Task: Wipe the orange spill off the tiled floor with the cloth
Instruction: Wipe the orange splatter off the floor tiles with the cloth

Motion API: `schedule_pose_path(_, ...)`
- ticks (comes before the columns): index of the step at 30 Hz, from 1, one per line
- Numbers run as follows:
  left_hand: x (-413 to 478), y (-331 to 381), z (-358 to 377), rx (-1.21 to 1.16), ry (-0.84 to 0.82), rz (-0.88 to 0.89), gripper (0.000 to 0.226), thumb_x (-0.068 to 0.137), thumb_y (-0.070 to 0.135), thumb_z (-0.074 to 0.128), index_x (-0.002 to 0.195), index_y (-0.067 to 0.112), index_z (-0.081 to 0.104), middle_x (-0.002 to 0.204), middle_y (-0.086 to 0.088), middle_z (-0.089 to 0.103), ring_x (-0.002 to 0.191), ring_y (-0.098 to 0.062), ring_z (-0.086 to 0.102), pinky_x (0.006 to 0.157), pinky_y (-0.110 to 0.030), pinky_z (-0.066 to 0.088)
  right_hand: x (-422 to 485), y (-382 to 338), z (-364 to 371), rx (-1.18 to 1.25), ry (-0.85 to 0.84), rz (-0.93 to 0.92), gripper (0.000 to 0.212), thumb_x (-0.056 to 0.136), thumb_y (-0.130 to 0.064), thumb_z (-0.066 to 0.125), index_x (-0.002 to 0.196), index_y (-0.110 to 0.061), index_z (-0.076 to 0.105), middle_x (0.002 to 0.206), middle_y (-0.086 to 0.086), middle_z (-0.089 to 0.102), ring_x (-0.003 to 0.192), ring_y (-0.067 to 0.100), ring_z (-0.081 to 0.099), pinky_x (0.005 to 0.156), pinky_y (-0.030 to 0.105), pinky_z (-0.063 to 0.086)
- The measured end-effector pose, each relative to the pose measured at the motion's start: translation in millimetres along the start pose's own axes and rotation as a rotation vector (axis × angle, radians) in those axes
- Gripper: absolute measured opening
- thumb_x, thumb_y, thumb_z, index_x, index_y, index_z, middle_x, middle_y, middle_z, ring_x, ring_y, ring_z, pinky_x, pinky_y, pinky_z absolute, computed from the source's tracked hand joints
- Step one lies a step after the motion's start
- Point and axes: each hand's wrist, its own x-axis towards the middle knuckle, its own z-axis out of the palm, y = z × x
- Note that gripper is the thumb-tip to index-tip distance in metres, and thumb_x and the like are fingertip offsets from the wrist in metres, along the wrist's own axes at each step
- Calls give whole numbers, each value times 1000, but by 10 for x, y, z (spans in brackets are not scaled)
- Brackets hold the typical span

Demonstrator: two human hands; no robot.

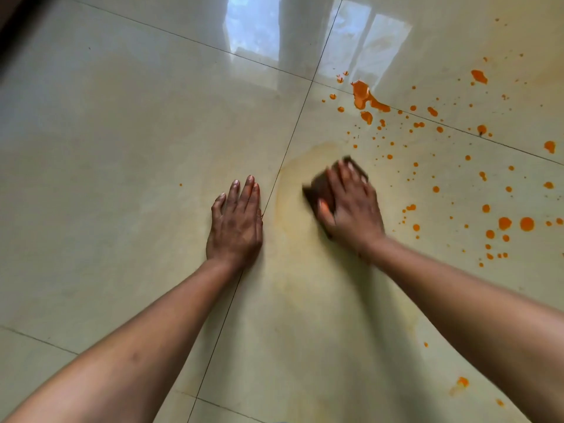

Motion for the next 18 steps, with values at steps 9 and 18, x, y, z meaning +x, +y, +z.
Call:
schedule_pose_path(9,3,11,-12,-11,-8,6,56,96,25,26,150,13,24,160,0,16,147,-21,11,116,-41,10,-448,-93,108,-58,-82,-379,68,91,-51,34,153,-22,26,161,6,19,149,21,14,118,42,18)
schedule_pose_path(18,18,-24,25,-20,24,23,57,93,26,26,148,12,30,158,-2,23,146,-22,18,114,-40,11,-462,-390,158,-70,-97,-430,68,92,-50,37,152,-21,26,161,6,20,149,21,14,119,41,17)
